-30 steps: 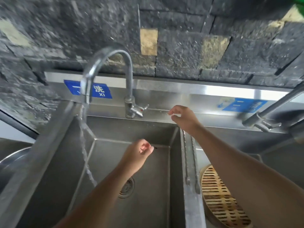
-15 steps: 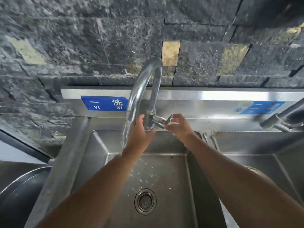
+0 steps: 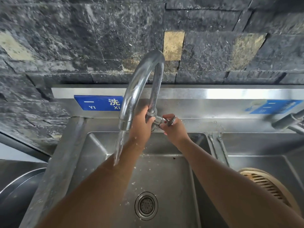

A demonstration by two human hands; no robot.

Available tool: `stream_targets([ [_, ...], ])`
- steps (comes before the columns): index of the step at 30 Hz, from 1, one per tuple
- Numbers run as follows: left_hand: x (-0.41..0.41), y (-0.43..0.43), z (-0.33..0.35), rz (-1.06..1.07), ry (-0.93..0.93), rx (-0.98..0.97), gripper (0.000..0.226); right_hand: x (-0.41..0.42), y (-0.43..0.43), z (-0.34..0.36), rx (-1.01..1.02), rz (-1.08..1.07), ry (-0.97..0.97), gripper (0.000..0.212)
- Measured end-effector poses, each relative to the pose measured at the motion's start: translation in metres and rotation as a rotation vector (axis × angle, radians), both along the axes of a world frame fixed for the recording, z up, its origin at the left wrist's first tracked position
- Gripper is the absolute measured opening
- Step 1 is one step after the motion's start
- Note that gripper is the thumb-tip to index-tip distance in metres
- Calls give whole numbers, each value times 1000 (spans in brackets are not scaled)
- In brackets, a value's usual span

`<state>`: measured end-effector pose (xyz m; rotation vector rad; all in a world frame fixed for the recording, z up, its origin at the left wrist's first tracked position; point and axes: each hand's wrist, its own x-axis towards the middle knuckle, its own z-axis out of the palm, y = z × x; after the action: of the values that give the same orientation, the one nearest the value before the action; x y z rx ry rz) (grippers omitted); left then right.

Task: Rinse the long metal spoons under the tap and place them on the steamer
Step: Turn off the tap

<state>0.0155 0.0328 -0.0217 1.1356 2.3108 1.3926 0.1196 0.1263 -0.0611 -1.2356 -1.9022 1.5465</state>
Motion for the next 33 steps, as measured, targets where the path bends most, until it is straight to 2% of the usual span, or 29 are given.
stream_targets([
  [10, -4, 7, -15, 57, 68, -10, 43, -5, 0, 8, 118, 18, -103, 17],
  [14, -5, 7, -16, 52, 88, -16, 44, -8, 1, 13, 127, 32, -158, 22],
  [33, 0, 6, -14, 85, 119, 5, 41, -9, 0, 15, 101, 22, -147, 18],
])
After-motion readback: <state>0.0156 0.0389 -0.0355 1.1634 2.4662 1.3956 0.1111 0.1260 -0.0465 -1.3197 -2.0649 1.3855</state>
